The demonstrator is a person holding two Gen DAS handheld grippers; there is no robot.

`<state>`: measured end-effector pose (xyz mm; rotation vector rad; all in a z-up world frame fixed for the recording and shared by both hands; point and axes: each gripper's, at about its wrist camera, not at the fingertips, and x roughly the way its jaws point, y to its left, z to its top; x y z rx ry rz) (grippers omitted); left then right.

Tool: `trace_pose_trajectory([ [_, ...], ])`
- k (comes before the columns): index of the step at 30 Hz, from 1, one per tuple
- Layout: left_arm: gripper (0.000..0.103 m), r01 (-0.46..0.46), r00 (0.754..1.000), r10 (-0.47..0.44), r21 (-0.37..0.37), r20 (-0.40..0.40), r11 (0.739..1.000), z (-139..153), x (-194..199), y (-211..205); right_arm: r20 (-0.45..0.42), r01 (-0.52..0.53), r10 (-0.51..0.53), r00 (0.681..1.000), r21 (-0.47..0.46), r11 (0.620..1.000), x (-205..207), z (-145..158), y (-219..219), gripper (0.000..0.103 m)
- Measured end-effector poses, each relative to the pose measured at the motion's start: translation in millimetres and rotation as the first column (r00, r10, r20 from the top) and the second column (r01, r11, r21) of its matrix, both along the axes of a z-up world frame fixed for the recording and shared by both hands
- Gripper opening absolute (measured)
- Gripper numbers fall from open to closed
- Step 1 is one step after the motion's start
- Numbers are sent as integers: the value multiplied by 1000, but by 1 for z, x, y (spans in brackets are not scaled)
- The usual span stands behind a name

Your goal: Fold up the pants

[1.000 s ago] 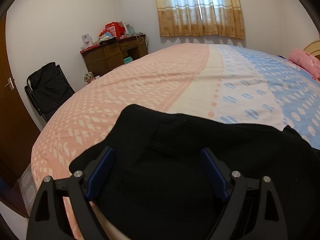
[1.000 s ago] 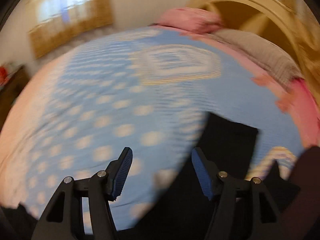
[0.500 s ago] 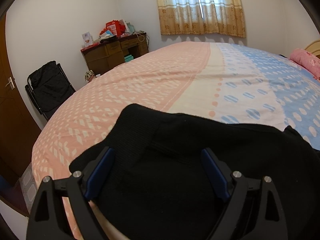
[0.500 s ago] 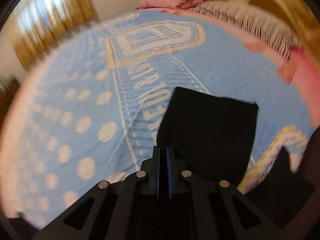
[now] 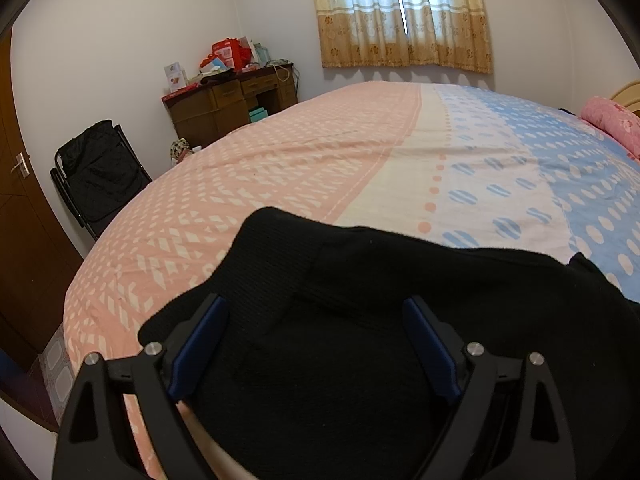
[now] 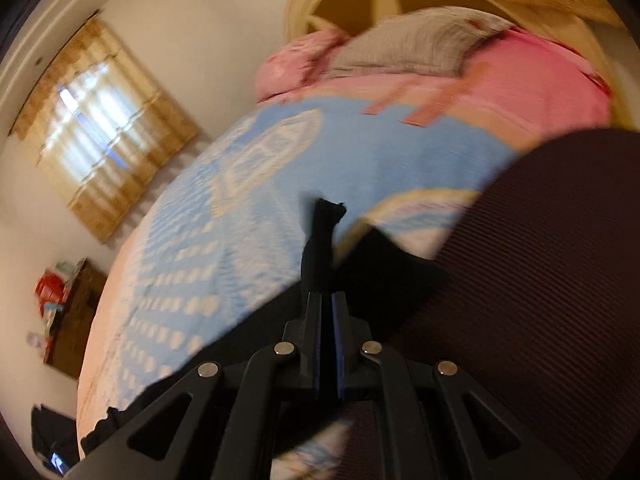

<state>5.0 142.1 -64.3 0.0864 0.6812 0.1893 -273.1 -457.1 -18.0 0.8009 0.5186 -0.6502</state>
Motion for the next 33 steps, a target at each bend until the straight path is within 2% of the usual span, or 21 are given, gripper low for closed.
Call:
trace_pose_trajectory([
  [2, 93, -1, 1000, 1, -1, -1, 1000, 0, 0, 0, -21, 51, -51, 998, 24, 998, -19, -10, -2, 5],
  [4, 93, -5, 1000, 5, 1, -3, 1000, -1, 0, -1, -47, 99, -100, 994, -12, 995, -32, -11, 0, 5],
  [6, 94, -8, 1000, 8, 3, -6, 1000, -1, 1, -1, -32, 122, -123, 992, -44, 992, -38, -6, 0, 5],
  [11, 94, -5, 1000, 5, -2, -2, 1000, -1, 1, 0, -17, 55, -57, 998, -97, 994, -20, 17, -19, 9],
  [13, 94, 0, 1000, 0, -12, 0, 1000, 1, 0, 1, -54, 3, -9, 999, -102, 995, -7, 18, -30, 25],
  [14, 94, 3, 1000, -3, -15, -2, 1000, 2, 0, 1, -68, -4, -2, 998, -96, 995, -4, 15, -33, 43],
  [15, 94, 6, 1000, -6, -22, -6, 1000, 4, -2, 1, -76, -10, 4, 997, -84, 996, -1, 11, -36, 54],
  [16, 94, 8, 1000, -9, -36, -9, 999, 6, -3, 1, -90, -11, 5, 996, -68, 998, 2, 4, -39, 54],
  [20, 93, 39, 999, -38, -142, 6, 989, 21, -14, 4, -134, -20, 11, 991, -67, 998, 5, -14, -34, 54],
  [25, 93, 101, 995, -101, -156, 5, 983, 29, -16, -13, -214, -68, 45, 976, -101, 993, 18, -31, -25, 54],
  [26, 94, 111, 994, -112, -153, 4, 982, 29, -16, -17, -222, -87, 58, 973, -124, 988, 22, -31, -22, 46],
  [27, 93, 128, 992, -128, -148, 5, 981, 30, -18, -22, -241, -133, 100, 965, -123, 984, 29, -33, -20, 31],
  [28, 93, 140, 990, -141, -145, 6, 979, 30, -19, -27, -262, -141, 98, 960, -150, 979, 32, -32, -17, 23],
  [29, 94, 151, 988, -152, -146, 5, 978, 30, -19, -32, -278, -161, 114, 954, -153, 975, 35, -33, -16, 5],
  [31, 94, 175, 984, -178, -152, -1, 973, 30, -21, -41, -258, -188, 158, 953, -99, 977, 37, -34, -18, 5],
  [33, 94, 189, 982, -191, -149, 1, 971, 33, -22, -44, -237, -191, 155, 959, -137, 972, 31, -24, -16, 5],
])
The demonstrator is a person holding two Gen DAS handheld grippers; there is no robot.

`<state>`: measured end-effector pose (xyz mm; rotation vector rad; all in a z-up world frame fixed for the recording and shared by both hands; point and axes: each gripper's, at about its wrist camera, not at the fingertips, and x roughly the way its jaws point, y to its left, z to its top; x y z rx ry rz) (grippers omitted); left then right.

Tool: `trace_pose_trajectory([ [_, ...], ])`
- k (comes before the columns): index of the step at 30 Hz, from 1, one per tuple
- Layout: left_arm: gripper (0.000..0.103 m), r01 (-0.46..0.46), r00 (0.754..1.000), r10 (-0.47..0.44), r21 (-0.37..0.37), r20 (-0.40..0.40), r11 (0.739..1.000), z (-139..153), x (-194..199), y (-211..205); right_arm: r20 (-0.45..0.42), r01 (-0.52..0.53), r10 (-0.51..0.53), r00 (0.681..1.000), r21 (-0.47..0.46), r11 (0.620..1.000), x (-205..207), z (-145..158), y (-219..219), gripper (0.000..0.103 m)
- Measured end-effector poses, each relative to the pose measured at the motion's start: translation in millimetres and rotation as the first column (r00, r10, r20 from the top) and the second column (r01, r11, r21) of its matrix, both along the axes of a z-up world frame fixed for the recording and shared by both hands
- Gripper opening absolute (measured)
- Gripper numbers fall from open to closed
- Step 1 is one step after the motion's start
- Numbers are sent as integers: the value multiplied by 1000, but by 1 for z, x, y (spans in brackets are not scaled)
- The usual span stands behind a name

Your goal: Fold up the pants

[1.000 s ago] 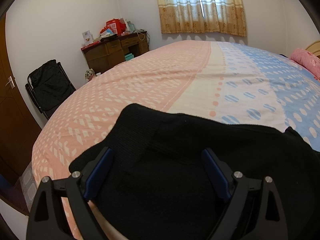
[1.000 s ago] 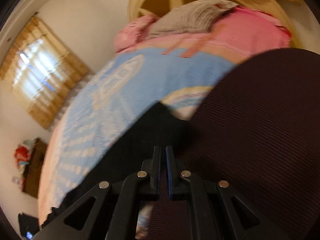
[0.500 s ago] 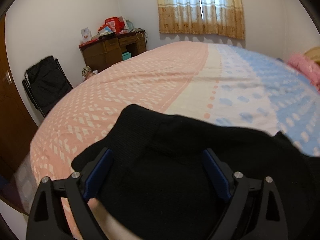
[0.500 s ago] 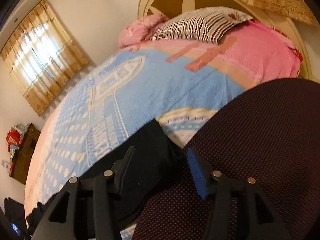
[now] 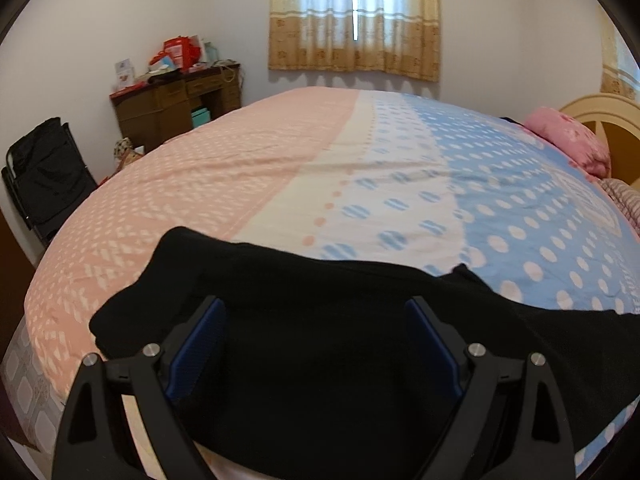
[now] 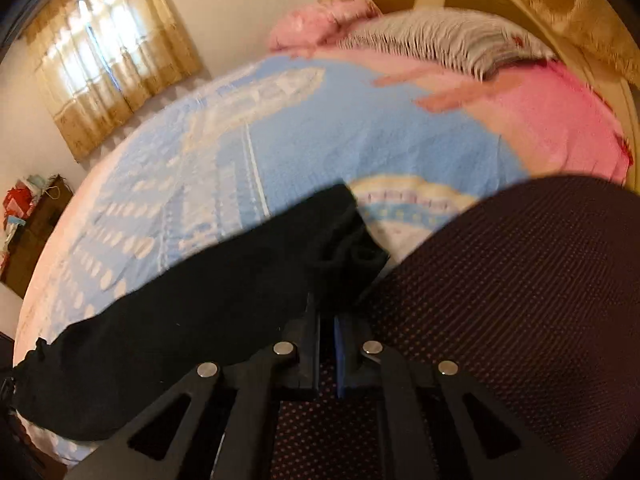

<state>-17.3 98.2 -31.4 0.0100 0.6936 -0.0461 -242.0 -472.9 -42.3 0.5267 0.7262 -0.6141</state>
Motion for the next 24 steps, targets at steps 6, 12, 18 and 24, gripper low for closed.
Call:
trace_pose_trajectory([
  [6, 94, 23, 1000, -23, 5, 0, 1000, 4, -3, 0, 46, 33, -32, 998, -15, 999, -31, 5, -10, 5],
  [12, 93, -2, 998, 3, 25, -60, 1000, -12, -3, 8, 51, 49, -51, 997, 25, 998, -36, -14, -10, 13],
  [18, 93, -35, 998, 38, 76, -47, 997, -17, -11, 25, 93, 392, -384, 919, -110, 913, -76, 32, -5, 17],
  [24, 94, -64, 998, 64, 65, 6, 996, -4, -9, 45, 198, 5, 43, 979, -234, 972, -12, 77, 80, 17],
])
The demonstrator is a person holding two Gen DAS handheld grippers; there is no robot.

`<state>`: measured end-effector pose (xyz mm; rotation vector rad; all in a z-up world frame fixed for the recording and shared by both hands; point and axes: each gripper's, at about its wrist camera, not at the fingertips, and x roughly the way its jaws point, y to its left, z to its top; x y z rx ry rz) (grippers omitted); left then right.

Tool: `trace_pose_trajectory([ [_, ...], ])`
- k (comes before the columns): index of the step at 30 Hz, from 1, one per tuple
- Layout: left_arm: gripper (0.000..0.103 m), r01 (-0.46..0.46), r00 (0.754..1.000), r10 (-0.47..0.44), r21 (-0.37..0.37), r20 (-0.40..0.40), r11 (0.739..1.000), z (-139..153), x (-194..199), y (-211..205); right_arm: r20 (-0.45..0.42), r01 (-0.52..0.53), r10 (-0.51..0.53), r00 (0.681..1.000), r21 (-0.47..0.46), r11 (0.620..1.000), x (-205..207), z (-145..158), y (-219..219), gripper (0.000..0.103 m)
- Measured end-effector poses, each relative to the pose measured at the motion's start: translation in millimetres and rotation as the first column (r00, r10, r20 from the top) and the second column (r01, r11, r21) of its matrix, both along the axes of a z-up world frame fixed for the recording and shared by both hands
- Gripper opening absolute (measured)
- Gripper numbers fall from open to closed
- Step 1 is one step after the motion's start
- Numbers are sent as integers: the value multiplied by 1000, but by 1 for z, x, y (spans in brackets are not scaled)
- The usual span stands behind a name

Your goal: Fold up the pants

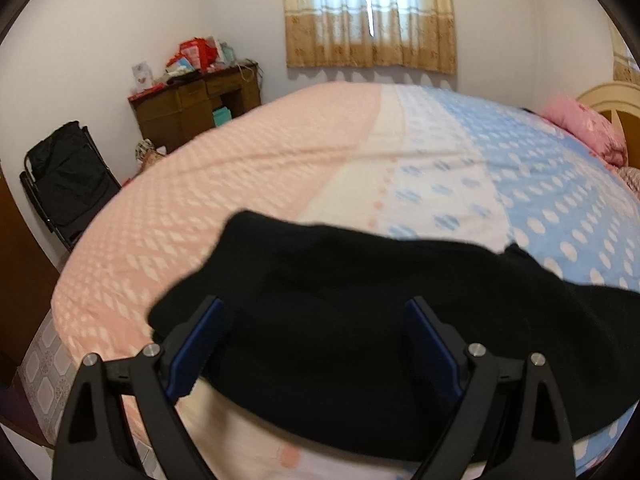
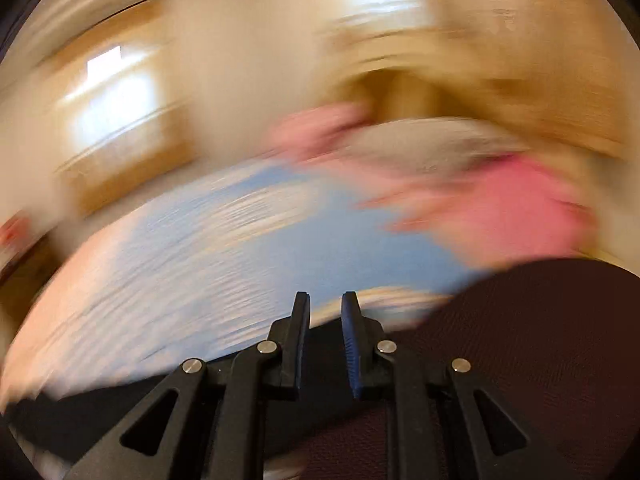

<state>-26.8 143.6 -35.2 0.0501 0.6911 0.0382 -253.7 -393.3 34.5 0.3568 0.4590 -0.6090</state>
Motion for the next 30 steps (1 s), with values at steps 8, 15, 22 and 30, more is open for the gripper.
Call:
trace_pose_trajectory([
  [8, 93, -75, 997, 75, 51, 3, 996, -10, 13, 25, -56, -665, 678, 733, 150, 731, 194, -40, 187, 17],
  [15, 97, -92, 996, 93, 79, 3, 993, -25, 19, 31, -274, -829, 816, 509, 99, 551, 274, -86, 278, 17],
  [22, 103, -143, 990, 143, 48, 0, 989, -28, 26, 36, -389, -897, 842, 374, 78, 435, 287, -98, 289, 19],
  [30, 103, -149, 989, 150, 44, -15, 988, -28, 30, 37, -514, -980, 849, 123, 71, 185, 303, -101, 307, 36],
])
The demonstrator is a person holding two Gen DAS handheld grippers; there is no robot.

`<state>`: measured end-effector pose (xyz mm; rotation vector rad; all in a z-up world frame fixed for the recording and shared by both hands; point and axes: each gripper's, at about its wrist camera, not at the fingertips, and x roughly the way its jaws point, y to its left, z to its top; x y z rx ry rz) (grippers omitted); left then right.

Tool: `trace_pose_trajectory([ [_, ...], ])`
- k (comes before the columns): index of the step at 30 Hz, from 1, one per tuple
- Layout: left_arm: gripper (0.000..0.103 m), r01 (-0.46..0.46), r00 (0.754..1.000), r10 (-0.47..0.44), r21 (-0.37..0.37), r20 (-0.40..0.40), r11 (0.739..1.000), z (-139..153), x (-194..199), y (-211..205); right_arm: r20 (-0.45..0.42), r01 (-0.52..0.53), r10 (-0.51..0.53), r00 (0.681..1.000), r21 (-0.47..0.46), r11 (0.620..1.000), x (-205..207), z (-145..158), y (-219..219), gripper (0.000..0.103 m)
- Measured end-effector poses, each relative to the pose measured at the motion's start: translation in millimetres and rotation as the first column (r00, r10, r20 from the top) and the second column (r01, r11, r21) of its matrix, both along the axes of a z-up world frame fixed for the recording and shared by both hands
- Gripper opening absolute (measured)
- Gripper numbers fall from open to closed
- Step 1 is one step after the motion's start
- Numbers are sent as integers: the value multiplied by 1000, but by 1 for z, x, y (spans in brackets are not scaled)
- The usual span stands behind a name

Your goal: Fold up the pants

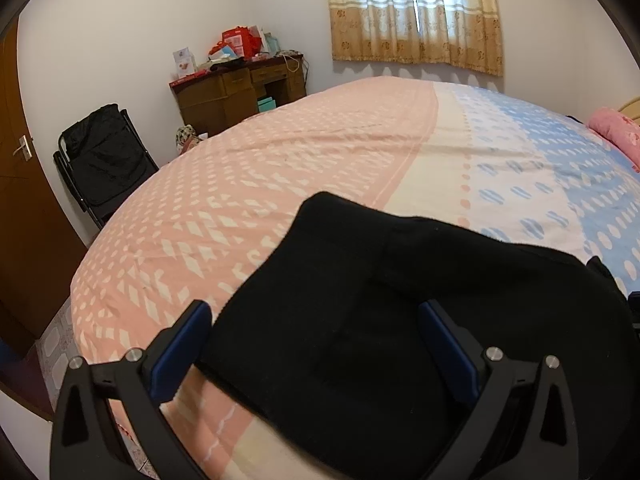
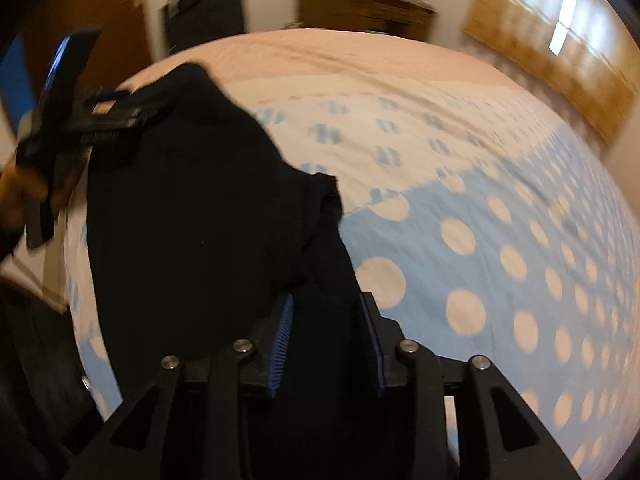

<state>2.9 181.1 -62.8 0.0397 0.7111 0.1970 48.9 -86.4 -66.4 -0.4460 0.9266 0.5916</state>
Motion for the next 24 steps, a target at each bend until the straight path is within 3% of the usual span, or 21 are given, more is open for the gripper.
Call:
trace_pose_trajectory([
  [2, 103, 1, 1000, -1, 0, -1, 1000, 0, 0, 0, -30, -5, 4, 1000, -3, 1000, 4, 1, -2, 35],
  [5, 103, 1, 1000, -1, 0, 0, 1000, 0, 0, -1, 15, -19, 20, 1000, -54, 998, -7, 3, 1, 12],
  [6, 103, 0, 1000, 0, 1, 1, 1000, 0, 0, -1, 54, 4, 1, 999, -76, 997, -14, 2, 1, 10],
  [8, 103, -2, 1000, 2, 4, 3, 1000, -1, 1, -1, 73, 69, -66, 995, -45, 997, -17, 2, -5, 9],
  [10, 103, 0, 1000, 0, 4, 1, 1000, -1, 1, 0, 49, 189, -191, 980, 51, 981, -12, 1, -21, 9],
  [13, 103, 0, 1000, 0, 2, -4, 1000, -1, 3, -2, -21, 311, -313, 950, 180, 933, -8, -1, -41, 9],
  [20, 103, 1, 1000, -1, 2, -2, 1000, -1, 4, -1, -83, 494, -492, 867, 285, 822, -7, 2, -48, 10],
  [21, 103, 1, 1000, -1, 3, -3, 1000, -1, 4, -2, -63, 501, -507, 860, 290, 815, -9, 6, -46, 14],
  [23, 103, -2, 1000, 2, 4, -6, 1000, -1, 5, -2, 88, 506, -552, 829, 299, 809, -22, 27, -33, 14],
  [24, 103, -4, 1000, 4, 4, -7, 1000, -1, 4, -1, 110, 488, -545, 831, 324, 811, -22, 31, -30, 14],
])
